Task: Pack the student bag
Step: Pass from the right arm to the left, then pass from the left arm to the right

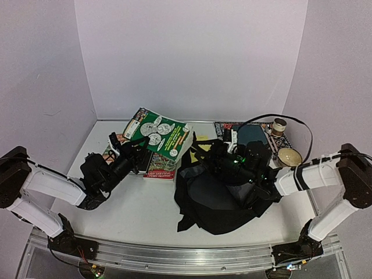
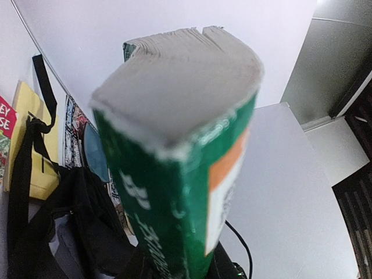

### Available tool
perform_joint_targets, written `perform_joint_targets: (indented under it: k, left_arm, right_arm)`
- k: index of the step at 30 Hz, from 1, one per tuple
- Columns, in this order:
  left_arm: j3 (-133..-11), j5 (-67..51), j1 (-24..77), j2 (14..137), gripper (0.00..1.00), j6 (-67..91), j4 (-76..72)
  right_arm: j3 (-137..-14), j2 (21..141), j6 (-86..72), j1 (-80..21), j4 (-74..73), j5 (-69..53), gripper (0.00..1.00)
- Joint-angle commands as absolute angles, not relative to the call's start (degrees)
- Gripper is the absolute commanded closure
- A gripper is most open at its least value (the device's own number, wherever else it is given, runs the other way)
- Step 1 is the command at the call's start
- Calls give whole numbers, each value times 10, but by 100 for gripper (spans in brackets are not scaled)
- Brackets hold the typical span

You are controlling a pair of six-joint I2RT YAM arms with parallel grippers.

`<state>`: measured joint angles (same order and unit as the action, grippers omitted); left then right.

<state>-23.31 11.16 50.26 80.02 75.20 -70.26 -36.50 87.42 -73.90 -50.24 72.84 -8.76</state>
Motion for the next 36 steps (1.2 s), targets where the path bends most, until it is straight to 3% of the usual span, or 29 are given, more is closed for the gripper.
perform_joint_targets:
  k: [1,8,15,24,36]
  left_arm:
    - [-235,92,473,747,100,730,-748]
    - [-255,-28,425,727,100,728,-617]
    - [-317,-174,405,729,100,685,-504]
    - [-389,-306,403,721,100,601,-404]
    - [-446,-399,403,737,100,572,-395]
  right_arm:
    - [-349,777,-608,-470,641,-104,26]
    - [-468,705,-361,-457,256,-162,3]
    - [-598,748,-259,-452,87,-220,2]
    - [-696,832,-243,-421,41,-269,2]
    - [-738,914,-294,-391,60,-399,2]
